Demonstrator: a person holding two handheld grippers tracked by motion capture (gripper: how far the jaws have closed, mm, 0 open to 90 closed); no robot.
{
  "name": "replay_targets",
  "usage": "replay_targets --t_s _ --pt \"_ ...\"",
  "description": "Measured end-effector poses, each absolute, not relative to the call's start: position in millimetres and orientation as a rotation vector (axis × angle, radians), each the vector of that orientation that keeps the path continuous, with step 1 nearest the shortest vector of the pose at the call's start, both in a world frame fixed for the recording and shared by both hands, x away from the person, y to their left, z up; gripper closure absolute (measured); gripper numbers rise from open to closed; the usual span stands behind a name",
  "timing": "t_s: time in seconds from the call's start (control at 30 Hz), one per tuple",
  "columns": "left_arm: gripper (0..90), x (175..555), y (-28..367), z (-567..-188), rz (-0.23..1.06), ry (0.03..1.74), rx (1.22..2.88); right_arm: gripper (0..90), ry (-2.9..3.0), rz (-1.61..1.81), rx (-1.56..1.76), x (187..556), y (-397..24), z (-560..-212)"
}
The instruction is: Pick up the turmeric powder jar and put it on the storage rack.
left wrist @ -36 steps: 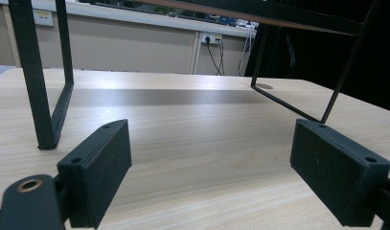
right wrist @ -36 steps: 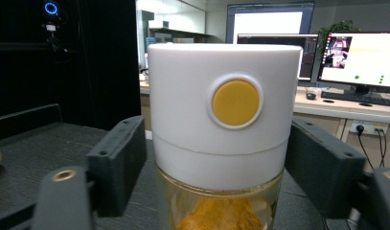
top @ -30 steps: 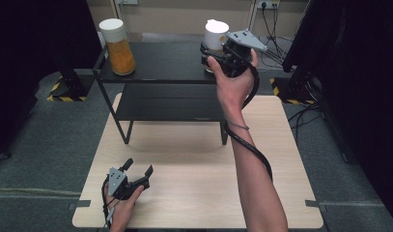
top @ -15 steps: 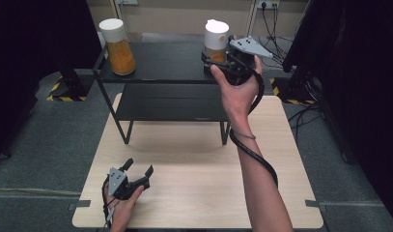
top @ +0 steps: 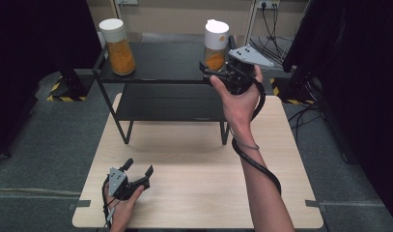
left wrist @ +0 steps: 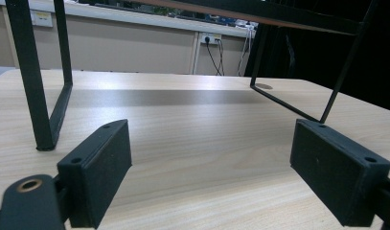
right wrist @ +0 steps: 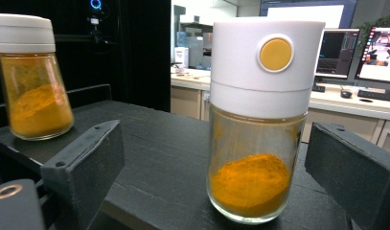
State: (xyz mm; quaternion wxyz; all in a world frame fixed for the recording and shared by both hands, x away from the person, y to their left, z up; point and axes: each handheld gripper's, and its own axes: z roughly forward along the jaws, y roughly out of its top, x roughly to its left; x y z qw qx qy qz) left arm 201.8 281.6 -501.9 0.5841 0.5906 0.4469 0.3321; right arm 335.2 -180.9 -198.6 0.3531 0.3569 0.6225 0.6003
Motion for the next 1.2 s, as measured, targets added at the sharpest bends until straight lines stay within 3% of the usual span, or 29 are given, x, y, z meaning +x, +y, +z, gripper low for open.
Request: replay_targets --t_s 1.2 --pt "13.4 202 282 -503 0.774 1.043 1.372 6.5 1.646 1.602 0.875 303 -201 -243"
